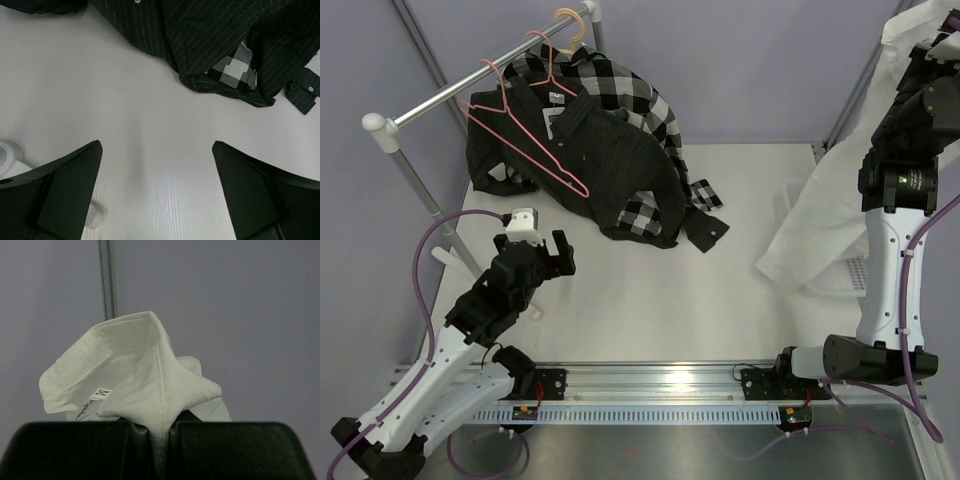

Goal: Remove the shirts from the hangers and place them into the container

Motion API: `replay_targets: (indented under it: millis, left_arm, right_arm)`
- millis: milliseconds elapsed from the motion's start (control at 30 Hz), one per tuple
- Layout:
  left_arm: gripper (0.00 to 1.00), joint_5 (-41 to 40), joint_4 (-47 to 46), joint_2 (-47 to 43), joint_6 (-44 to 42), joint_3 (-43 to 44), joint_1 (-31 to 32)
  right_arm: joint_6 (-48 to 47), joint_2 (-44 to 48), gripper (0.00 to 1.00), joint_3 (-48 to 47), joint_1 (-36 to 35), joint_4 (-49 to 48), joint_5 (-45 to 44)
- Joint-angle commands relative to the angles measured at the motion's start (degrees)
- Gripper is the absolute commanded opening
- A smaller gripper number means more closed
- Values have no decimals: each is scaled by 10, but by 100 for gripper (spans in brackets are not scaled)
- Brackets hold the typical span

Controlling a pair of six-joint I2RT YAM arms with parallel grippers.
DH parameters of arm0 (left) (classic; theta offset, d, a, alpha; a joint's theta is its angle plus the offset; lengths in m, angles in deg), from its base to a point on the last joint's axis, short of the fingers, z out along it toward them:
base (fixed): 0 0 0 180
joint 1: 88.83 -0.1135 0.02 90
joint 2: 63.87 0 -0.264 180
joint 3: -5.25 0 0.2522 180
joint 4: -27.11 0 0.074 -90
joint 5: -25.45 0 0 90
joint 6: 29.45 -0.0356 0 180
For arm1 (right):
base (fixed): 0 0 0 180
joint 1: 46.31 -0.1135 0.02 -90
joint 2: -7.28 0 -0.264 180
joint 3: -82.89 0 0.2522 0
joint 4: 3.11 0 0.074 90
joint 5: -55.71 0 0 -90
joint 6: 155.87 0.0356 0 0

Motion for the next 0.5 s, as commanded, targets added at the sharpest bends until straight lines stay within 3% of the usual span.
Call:
replay_targets:
  millis: [0,467]
  left_arm:
    - [99,-1,-16,3,0,1,-1]
    - [99,-1,-16,16,1,-1,-1]
  right_arm:
    - [29,7,0,-76,3,-31,48]
    - [52,-54,0,-152,40,-39,23]
